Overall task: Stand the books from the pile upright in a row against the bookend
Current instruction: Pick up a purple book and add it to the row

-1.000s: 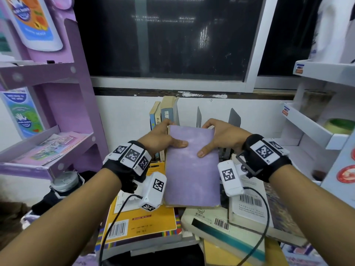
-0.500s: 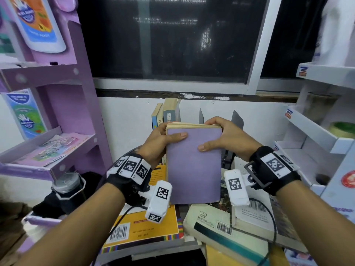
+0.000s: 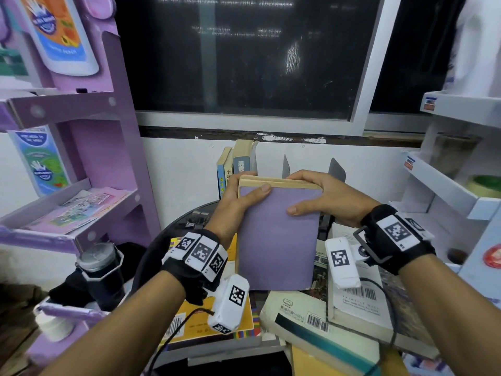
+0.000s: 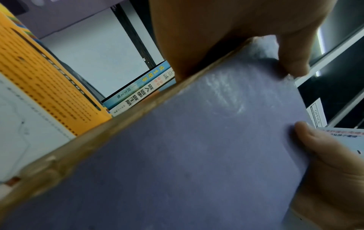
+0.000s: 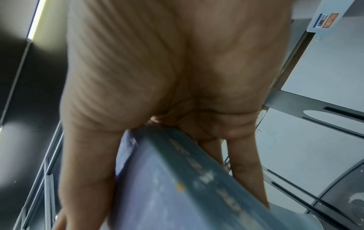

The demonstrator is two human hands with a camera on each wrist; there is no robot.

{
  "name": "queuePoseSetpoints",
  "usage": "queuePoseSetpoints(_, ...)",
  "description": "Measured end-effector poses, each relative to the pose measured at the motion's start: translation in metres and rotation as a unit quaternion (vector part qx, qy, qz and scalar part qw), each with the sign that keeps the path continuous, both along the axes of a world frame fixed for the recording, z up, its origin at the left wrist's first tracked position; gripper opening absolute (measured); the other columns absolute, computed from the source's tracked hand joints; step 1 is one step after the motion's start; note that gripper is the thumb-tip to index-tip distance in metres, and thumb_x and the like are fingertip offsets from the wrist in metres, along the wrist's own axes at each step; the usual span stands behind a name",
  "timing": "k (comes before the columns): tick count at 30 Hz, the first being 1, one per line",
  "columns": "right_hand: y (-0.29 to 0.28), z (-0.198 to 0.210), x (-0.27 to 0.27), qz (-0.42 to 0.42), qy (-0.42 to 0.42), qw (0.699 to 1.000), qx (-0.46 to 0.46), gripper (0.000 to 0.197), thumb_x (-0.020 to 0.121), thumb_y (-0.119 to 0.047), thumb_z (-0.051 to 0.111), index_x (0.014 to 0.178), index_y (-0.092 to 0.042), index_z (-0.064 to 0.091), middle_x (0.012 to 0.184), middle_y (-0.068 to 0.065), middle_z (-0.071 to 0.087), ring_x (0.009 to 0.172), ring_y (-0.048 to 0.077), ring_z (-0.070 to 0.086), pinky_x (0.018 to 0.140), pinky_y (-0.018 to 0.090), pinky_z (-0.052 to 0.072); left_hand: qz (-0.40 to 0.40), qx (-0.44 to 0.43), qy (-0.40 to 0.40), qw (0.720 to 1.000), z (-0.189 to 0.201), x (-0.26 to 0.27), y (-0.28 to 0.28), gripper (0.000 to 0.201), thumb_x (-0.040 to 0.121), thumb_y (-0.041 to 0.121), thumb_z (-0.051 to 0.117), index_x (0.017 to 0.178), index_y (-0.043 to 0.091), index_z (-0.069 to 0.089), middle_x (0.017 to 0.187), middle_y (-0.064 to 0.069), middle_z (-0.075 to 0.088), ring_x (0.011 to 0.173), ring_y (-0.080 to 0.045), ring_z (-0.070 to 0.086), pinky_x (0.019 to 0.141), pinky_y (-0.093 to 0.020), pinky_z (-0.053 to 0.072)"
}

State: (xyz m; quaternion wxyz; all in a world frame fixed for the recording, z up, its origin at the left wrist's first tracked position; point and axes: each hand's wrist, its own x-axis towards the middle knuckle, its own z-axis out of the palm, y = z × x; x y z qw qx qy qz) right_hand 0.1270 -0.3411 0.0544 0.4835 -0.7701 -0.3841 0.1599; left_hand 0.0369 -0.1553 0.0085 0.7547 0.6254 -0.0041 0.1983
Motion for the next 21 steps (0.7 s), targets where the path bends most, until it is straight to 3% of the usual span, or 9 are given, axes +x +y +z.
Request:
queuePoseSetpoints(2, -0.004, 0.002, -0.004, 0.017, -0.013, 1.000, -0.014, 0.052, 0.066, -0.019, 0.087, 0.112, -0.026, 0.063, 0.109, 0.003, 0.067, 0.101, 0.024, 0.066, 0.090, 0.043, 0.056, -0.005, 0.012, -0.010, 1.000, 0.000, -0.003, -0.001, 0.062, 0.069, 0.029, 0.075, 0.125, 0.023, 0.048, 0.114, -0.002, 0.063, 0.097, -0.015, 0.065, 0.074, -0.028, 0.055)
queuePoseSetpoints(6, -0.009, 0.007, -0.011, 0.035, -0.035, 0.998, -0.027, 0.050, 0.071, -0.012, 0.083, 0.114, -0.026, 0.062, 0.109, 0.000, 0.067, 0.099, 0.019, 0.067, 0.085, 0.032, 0.057, -0.021, 0.016, -0.035, 0.999, 0.000, -0.011, -0.006, 0.055, 0.069, 0.024, 0.073, 0.116, 0.020, 0.045, 0.106, -0.005, 0.061, 0.088, -0.013, 0.064, 0.066, -0.025, 0.055)
queuePoseSetpoints(10, -0.012, 0.007, -0.016, 0.038, -0.051, 0.998, -0.027, 0.049, 0.070, -0.012, 0.084, 0.112, -0.024, 0.063, 0.107, 0.000, 0.068, 0.097, 0.018, 0.067, 0.084, 0.031, 0.057, -0.002, 0.045, -0.070, 0.997, -0.002, -0.019, -0.010, 0.057, 0.066, 0.028, 0.079, 0.112, 0.020, 0.046, 0.104, -0.007, 0.059, 0.088, -0.014, 0.063, 0.077, -0.033, 0.058)
queuePoseSetpoints(13, -0.014, 0.006, -0.019, 0.037, -0.061, 0.997, -0.022, 0.052, 0.070, -0.012, 0.084, 0.115, -0.024, 0.062, 0.107, -0.003, 0.067, 0.094, 0.011, 0.067, 0.080, 0.025, 0.056, -0.004, 0.078, -0.091, 0.993, -0.008, -0.027, -0.011, 0.066, 0.060, 0.037, 0.079, 0.116, 0.027, 0.045, 0.108, -0.001, 0.060, 0.090, -0.012, 0.065, 0.077, -0.033, 0.058)
queuePoseSetpoints(16, -0.015, 0.004, -0.022, 0.032, -0.069, 0.997, -0.014, 0.057, 0.070, -0.016, 0.085, 0.119, -0.030, 0.059, 0.112, -0.006, 0.065, 0.097, 0.010, 0.066, 0.081, 0.025, 0.056, -0.008, 0.096, -0.090, 0.991, -0.011, -0.031, -0.010, 0.063, 0.067, 0.033, 0.077, 0.119, 0.029, 0.042, 0.111, 0.002, 0.060, 0.092, -0.008, 0.066, 0.077, -0.031, 0.058)
queuePoseSetpoints(21, -0.014, 0.004, -0.025, 0.024, -0.080, 0.996, -0.009, 0.050, 0.071, -0.017, 0.084, 0.115, -0.025, 0.062, 0.108, -0.003, 0.067, 0.095, 0.012, 0.066, 0.084, 0.026, 0.056, -0.009, 0.077, -0.089, 0.993, -0.009, -0.031, -0.011, 0.046, 0.076, 0.023, 0.069, 0.114, 0.026, 0.044, 0.106, 0.000, 0.062, 0.090, -0.009, 0.066, 0.074, -0.029, 0.056)
